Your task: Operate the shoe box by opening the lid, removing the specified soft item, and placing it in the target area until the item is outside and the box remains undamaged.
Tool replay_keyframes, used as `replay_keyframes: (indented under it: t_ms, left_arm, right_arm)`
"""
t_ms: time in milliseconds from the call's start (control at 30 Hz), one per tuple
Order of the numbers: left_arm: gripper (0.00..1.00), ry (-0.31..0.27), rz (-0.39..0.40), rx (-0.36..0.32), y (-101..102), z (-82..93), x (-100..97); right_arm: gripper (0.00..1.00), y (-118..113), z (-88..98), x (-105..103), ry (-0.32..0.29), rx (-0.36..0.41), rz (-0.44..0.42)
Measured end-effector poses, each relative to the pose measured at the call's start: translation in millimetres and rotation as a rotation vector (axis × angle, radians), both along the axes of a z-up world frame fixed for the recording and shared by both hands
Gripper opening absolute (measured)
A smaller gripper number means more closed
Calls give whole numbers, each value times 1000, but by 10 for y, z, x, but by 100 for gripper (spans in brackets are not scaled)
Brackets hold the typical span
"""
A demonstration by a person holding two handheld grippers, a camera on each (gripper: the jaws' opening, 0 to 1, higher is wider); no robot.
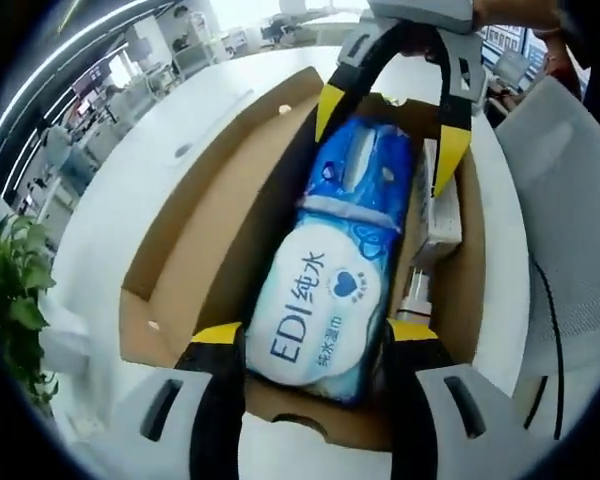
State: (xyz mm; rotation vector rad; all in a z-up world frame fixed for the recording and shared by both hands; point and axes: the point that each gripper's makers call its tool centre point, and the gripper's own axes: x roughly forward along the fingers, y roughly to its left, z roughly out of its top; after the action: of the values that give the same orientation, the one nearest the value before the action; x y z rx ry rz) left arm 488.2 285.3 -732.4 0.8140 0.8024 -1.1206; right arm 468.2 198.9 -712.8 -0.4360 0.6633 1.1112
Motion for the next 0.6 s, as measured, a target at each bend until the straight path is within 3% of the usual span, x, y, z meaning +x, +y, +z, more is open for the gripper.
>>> replay_keyframes:
  t_ms: [300, 600]
  left_arm:
    - [57, 7, -34, 42, 33, -126, 42]
    - [60, 2, -104, 67, -9, -272, 69]
  right_arm:
    - [55, 155, -150, 38, 9, 0, 0]
    - [55, 354, -179, 142, -1, 9, 25]
